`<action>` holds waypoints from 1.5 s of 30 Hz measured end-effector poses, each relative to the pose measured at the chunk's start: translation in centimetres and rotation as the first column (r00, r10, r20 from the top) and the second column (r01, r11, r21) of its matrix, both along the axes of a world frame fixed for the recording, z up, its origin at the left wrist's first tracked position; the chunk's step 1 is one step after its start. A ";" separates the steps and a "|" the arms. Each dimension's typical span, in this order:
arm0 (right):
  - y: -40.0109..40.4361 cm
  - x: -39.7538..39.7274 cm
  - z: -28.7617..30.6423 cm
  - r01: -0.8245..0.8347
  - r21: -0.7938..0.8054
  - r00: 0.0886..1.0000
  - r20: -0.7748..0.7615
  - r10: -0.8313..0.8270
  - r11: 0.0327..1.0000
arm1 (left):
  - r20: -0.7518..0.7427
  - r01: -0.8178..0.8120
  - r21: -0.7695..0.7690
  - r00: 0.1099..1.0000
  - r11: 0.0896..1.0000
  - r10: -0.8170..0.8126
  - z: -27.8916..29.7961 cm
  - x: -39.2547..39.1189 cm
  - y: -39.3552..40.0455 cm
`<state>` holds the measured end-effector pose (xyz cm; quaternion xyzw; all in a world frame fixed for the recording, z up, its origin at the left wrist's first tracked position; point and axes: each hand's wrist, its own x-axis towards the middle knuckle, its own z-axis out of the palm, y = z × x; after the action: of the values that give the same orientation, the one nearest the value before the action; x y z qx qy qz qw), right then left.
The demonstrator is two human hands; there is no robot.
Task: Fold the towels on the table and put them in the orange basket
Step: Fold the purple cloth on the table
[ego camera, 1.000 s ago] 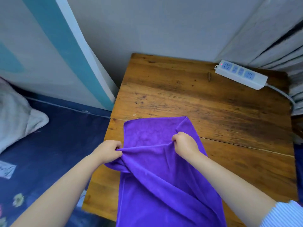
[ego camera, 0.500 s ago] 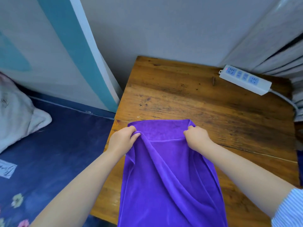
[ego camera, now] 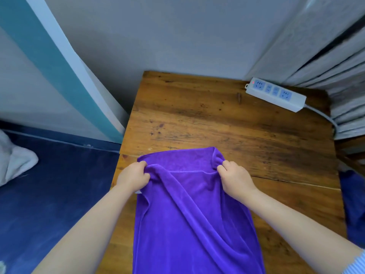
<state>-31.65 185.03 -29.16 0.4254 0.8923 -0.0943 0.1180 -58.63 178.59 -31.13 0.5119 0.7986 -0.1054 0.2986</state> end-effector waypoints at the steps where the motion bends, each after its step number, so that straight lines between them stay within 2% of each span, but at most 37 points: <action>1: -0.6 -0.1 -0.2 -0.055 -0.016 0.998 -0.029 0.054 0.998 | -0.004 -0.034 -0.013 0.999 0.999 0.034 0.1 -0.4 -0.2; 3: -1.7 -0.6 -0.7 -0.185 -0.039 0.982 -0.031 0.184 0.982 | -0.027 -0.069 -0.032 0.997 0.997 0.068 0.2 -1.3 -0.6; 5: -1.6 -1.7 -0.8 -0.245 -0.044 0.969 0.003 0.245 0.969 | -0.017 -0.065 -0.005 0.998 0.998 0.065 0.5 -1.9 -1.1; 8: -0.1 -3.0 -1.5 -0.130 -0.093 0.989 0.056 0.136 0.987 | -0.006 -0.056 0.121 0.998 0.991 0.057 0.9 -1.8 -0.9; 11: 1.3 -3.6 -1.9 -0.056 -0.204 0.974 0.202 0.098 0.977 | -0.028 -0.015 0.206 0.999 0.978 0.022 0.9 -0.9 0.4; 15: 2.5 -3.4 -1.9 -0.113 -0.141 0.942 0.299 0.151 0.984 | -0.142 0.094 0.152 0.987 0.984 -0.072 0.3 0.2 2.1; 18: 3.6 -2.0 -1.8 -0.140 -0.064 0.929 0.336 0.153 0.988 | -0.227 0.115 0.072 0.969 0.991 -0.096 -0.6 0.4 2.9; 20: 4.2 -0.8 -1.7 -0.110 -0.048 0.935 0.334 0.119 0.993 | -0.233 0.109 0.034 0.967 0.993 -0.098 -1.2 0.2 3.3; 24: 5.3 1.3 -1.8 0.009 -0.105 0.969 0.245 0.017 0.994 | -0.216 0.118 0.012 0.970 0.993 -0.113 -1.8 -0.3 3.6; 28: 6.4 3.2 -2.1 0.115 -0.214 0.993 0.026 -0.112 0.970 | -0.213 0.095 0.023 0.973 0.995 -0.088 -1.6 -0.8 3.4; 32: 6.4 4.7 -1.5 0.227 -0.266 0.931 -0.224 -0.289 0.937 | -0.225 0.108 0.036 0.970 0.993 -0.097 -1.3 -1.3 3.0; 36: 5.5 5.4 -0.6 0.217 -0.219 0.903 -0.325 -0.281 0.951 | -0.196 0.061 0.034 0.979 0.998 -0.053 -0.7 -1.4 2.6; 42: 4.2 6.3 0.5 0.218 -0.144 0.906 -0.337 -0.255 0.965 | -0.127 -0.036 0.130 0.991 0.991 0.052 1.7 -1.8 1.6; 45: 3.6 6.6 0.5 0.197 -0.187 0.945 -0.225 -0.237 0.962 | -0.128 -0.048 0.169 0.989 0.984 0.070 2.9 -1.8 0.8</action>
<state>-25.09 188.58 -28.62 0.4955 0.8369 -0.2307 0.0299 -60.47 179.35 -28.18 0.5027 0.8377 -0.0637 0.2037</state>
